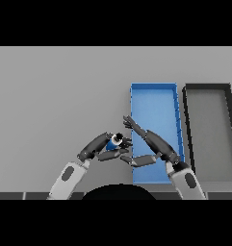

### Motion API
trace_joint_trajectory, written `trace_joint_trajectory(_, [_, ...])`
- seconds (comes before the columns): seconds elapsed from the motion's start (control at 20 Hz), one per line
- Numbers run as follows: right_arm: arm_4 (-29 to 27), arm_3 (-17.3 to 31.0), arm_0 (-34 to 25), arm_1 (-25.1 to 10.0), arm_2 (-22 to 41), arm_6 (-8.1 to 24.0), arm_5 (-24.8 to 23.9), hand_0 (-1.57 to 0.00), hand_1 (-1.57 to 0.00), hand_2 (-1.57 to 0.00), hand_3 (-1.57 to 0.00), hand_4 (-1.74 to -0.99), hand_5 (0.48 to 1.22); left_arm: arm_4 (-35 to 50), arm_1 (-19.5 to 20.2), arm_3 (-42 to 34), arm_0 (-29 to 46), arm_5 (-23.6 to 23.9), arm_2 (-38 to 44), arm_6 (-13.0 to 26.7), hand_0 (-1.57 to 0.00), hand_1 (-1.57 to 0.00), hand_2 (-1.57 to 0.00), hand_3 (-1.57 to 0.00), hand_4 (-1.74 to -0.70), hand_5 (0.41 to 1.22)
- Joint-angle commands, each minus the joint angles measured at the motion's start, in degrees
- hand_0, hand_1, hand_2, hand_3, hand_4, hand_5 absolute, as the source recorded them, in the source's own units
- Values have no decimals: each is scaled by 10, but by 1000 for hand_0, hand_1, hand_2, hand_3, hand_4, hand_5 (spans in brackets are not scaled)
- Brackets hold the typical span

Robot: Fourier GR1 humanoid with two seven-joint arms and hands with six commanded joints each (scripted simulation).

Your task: Pick up the blue pipe and place it into the blue bin.

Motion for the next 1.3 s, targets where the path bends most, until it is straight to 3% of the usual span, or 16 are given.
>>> trace_joint_trajectory(0.0, [-4,4,-17,-1,1,3,7,1,1,1,1,-1220,525,0,0,-4,-1,0,3,-1,-1571,-1571,-1571,-1571,-1476,1221])
trace_joint_trajectory(0.1, [-10,14,-46,7,17,22,15,1,1,1,1,-1209,517,3,3,-8,5,-12,4,-1,-1571,-1571,-1571,-1571,-1473,1221])
trace_joint_trajectory(0.2, [-15,22,-77,16,30,18,23,1,1,1,1,-1195,513,2,-6,4,-2,-16,10,0,-1571,-1571,-1571,-1571,-1475,1221])
trace_joint_trajectory(0.4, [-30,49,-143,44,45,60,25,1,1,-1,1,-1208,512,17,-18,10,-1,-41,18,4,-1571,-1571,-1571,-1571,-1459,1221])
trace_joint_trajectory(0.55, [-43,70,-167,51,45,71,37,-24,-108,-130,-49,-1222,517,10,-12,7,8,-52,25,-20,-1571,-1571,-1571,-1571,-1460,1221])
trace_joint_trajectory(0.6, [-49,83,-185,55,43,79,41,-166,-241,-249,-143,-1255,519,5,-16,10,3,-48,28,0,-1571,-1571,-1571,-1571,-1515,1221])
trace_joint_trajectory(0.65, [-53,88,-183,52,41,75,49,-398,-437,-428,-307,-1303,520,6,-20,9,5,-47,29,14,-1571,-1571,-1541,-1304,-1560,1221])
trace_joint_trajectory(0.7, [-42,100,-193,60,46,67,46,-630,-652,-657,-504,-1383,523,8,-28,12,6,-47,28,24,-1571,-1571,-1528,-1139,-1596,1221])
trace_joint_trajectory(0.75, [-36,106,-197,60,48,60,45,-818,-836,-840,-662,-1446,527,3,-26,7,7,-43,29,29,-1571,-1571,-1537,-1163,-1625,1221])
trace_joint_trajectory(0.85, [-41,109,-199,71,54,50,40,-1089,-1101,-1103,-896,-1537,600,5,-25,6,6,-49,35,7,-1571,-1571,-1549,-1228,-1667,1221])
trace_joint_trajectory(0.95, [-58,106,-182,81,52,34,35,-1263,-1270,-1271,-1139,-1495,781,6,-28,-1,12,-54,33,10,-1571,-1571,-1557,-1307,-1694,1221])
trace_joint_trajectory(1.1, [-32,102,-186,85,59,26,31,-1413,-1417,-1418,-1350,-1474,996,-3,-35,10,6,-50,34,-17,-1571,-1571,-1549,-1372,-1717,1221])
trace_joint_trajectory(1.25, [-10,100,-179,97,68,11,38,-1490,-1492,-1492,-1458,-1485,1106,-4,-34,8,4,-53,36,-19,-1571,-1571,-1551,-1417,-1729,1221])
